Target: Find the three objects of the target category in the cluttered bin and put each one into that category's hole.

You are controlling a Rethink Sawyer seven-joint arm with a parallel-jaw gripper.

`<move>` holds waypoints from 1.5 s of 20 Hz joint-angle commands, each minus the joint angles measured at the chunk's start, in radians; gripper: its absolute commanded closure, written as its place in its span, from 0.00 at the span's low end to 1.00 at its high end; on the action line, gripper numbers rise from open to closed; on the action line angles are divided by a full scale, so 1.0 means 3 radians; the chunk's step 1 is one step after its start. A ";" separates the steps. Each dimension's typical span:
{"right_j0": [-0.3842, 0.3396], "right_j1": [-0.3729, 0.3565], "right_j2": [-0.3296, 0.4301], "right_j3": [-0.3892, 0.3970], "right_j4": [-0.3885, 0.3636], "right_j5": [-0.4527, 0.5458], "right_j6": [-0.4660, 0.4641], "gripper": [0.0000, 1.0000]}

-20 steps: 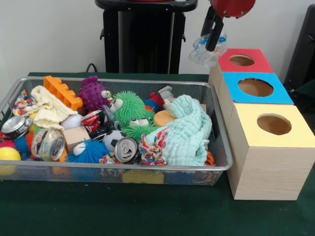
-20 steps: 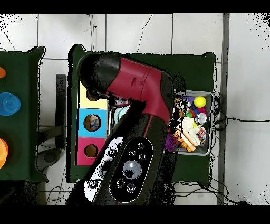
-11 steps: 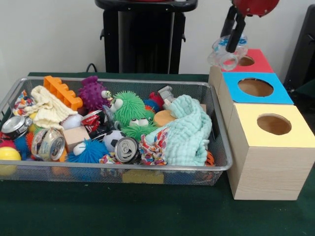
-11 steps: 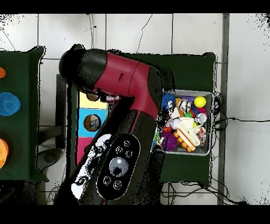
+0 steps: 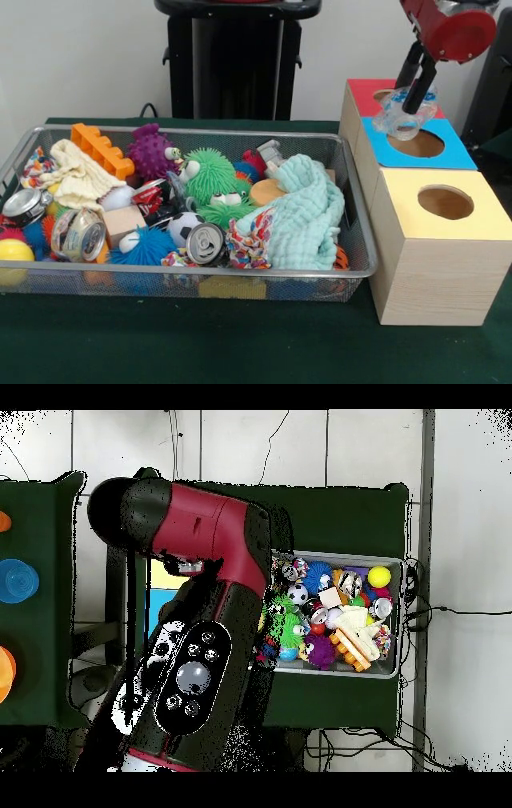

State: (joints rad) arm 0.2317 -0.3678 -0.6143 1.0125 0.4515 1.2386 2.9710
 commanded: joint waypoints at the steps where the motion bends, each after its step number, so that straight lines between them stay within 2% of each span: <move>1: -0.0063 0.0188 0.0142 0.0080 0.0072 -0.0065 0.0916 1.00; 5: -0.0119 0.0132 0.0187 0.0208 0.0063 -0.0172 0.0746 1.00; 7: -0.0119 0.0121 0.0177 0.0193 0.0062 -0.0129 0.0747 1.00; 15: -0.0041 0.0201 0.0158 0.0017 0.0145 0.0002 0.1016 1.00; 18: 0.0000 0.0311 0.0127 -0.0195 0.0207 0.0119 0.1227 1.00; 21: 0.0022 0.0395 0.0104 -0.0296 0.0234 0.0140 0.1312 1.00; 30: 0.0061 0.0386 0.0125 -0.0201 0.0252 0.0166 0.1265 1.00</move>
State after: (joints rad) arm 0.2533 -0.2825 -0.6157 0.9375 0.5030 1.2386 3.0491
